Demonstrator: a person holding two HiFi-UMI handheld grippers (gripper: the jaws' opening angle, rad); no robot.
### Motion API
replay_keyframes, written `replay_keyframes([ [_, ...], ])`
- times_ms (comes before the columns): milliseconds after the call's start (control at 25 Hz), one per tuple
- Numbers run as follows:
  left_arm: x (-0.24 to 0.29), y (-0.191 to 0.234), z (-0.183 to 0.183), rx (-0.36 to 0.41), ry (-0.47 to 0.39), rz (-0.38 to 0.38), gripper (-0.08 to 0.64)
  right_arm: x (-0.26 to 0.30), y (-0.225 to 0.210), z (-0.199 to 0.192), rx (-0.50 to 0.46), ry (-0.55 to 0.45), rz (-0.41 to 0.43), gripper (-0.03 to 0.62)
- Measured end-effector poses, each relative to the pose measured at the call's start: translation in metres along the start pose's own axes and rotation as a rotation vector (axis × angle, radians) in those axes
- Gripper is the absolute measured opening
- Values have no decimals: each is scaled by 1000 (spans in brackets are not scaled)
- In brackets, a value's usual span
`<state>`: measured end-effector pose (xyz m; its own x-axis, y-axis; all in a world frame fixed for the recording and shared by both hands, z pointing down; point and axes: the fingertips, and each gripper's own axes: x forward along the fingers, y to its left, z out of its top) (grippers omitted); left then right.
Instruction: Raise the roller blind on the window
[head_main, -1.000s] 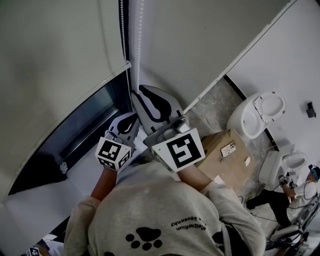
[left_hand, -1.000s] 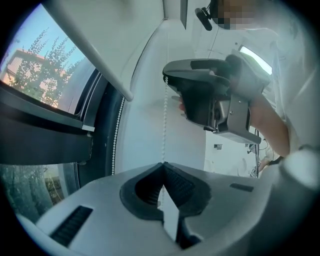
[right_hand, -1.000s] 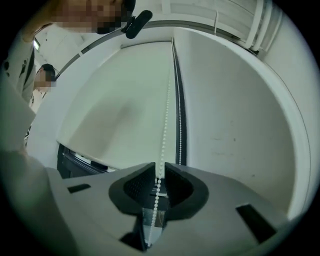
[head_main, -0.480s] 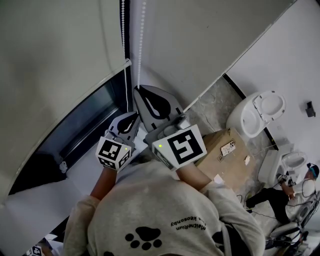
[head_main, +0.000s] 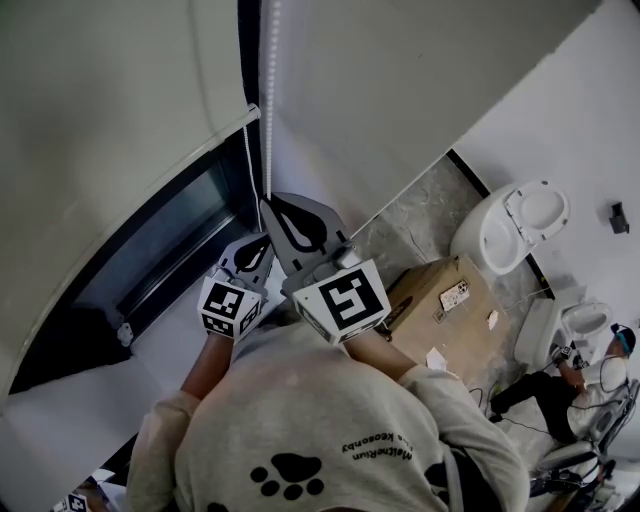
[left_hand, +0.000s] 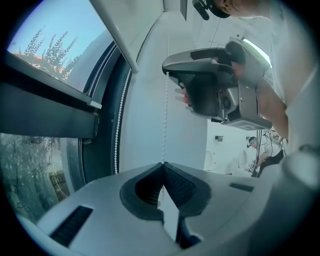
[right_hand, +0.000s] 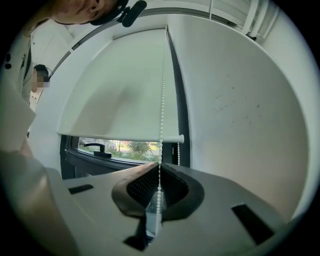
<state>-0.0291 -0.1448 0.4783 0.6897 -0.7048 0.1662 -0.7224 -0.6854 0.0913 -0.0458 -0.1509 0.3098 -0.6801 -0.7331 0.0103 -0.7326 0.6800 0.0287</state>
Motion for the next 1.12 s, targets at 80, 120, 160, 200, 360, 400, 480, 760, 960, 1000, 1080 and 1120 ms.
replay_keyframes([
  [80, 1, -2, -8, 2, 10, -3, 8, 0, -1, -7, 0, 9, -4, 12],
  [120, 2, -2, -13, 3, 14, -3, 8, 0, -1, -12, 1, 12, -6, 12],
  [160, 2, -2, -18, 4, 16, -2, 8, 0, -1, -17, 2, 17, -7, 12],
  [200, 2, -1, -24, 2, 17, 0, 8, 0, -1, -23, 2, 22, -8, 12],
  [360, 1, 5, -44, -24, 21, 5, 8, 1, 3, -42, -3, 26, 1, 12],
  [400, 0, 6, -48, -25, 23, 10, 8, 2, 4, -45, -6, 26, 2, 12],
  [480, -1, 7, -53, -18, 29, 17, 8, 2, 6, -51, -11, 26, 2, 12],
  [760, 1, 1, -74, -29, 74, -4, 8, 2, 5, -71, 0, 46, -9, 12],
  [960, -2, 2, -89, -48, 103, -3, 8, -1, 8, -86, 5, 56, -5, 12],
  [1000, -2, 3, -90, -53, 104, -1, 8, 0, 9, -87, 2, 54, -4, 12],
  [1080, -2, 2, -91, -54, 105, -1, 8, 1, 10, -88, -4, 55, -3, 12],
  [1120, -2, 2, -92, -53, 108, -2, 8, 2, 10, -88, -6, 58, -3, 12],
])
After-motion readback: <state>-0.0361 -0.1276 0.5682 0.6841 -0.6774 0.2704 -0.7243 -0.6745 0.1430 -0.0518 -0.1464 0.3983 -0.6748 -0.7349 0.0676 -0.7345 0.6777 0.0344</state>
